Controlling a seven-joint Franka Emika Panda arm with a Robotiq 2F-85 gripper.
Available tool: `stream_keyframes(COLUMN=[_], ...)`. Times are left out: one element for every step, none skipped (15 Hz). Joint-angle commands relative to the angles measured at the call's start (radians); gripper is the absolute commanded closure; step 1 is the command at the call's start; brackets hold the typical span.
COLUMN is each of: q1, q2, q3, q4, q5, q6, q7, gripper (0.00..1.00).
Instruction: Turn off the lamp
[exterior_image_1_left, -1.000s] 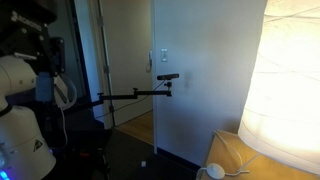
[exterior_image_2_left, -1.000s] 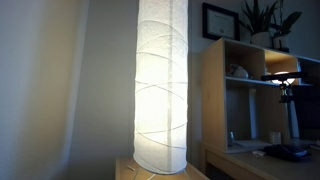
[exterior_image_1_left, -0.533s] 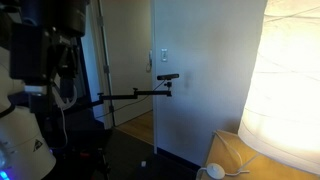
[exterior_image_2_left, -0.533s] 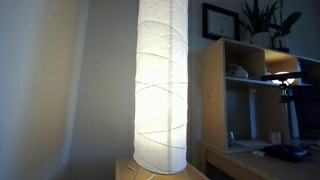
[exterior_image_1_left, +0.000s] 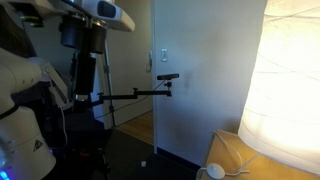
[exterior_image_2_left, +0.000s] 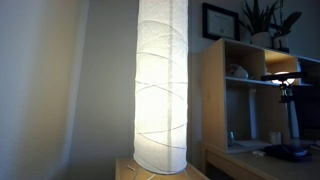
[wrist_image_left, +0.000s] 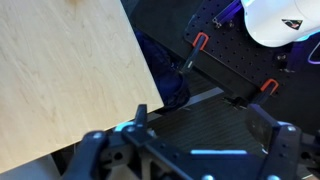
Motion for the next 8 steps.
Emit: stream_keyframes(q1=[0.053,0.072,0.082,0.093,0.105,0.112,0.118,0.126], q2=[0.012,0.012,0.011,0.017,0.019,0.022,0.027,0.033], q3=[0.017,0.02,0.029,0.035,0.043,0.053,0.068,0.081], q4=[-0.003,-0.006,-0.011,-0.008,-0.01,-0.009,-0.009,-0.008], q5=[0.05,0.068,0.075,0.092,0.102,0.113,0.118,0.125], q6=[-0.025,-0.023,-0.013,-0.018,-0.009,-0.004,0.001,0.007], q7=[-0.115,-0.157,-0.179,-0.202,-0.227,-0.241,-0.245,-0.251], gripper=[0.0,0.0,0.0,0.0,0.0,0.0,0.0,0.0])
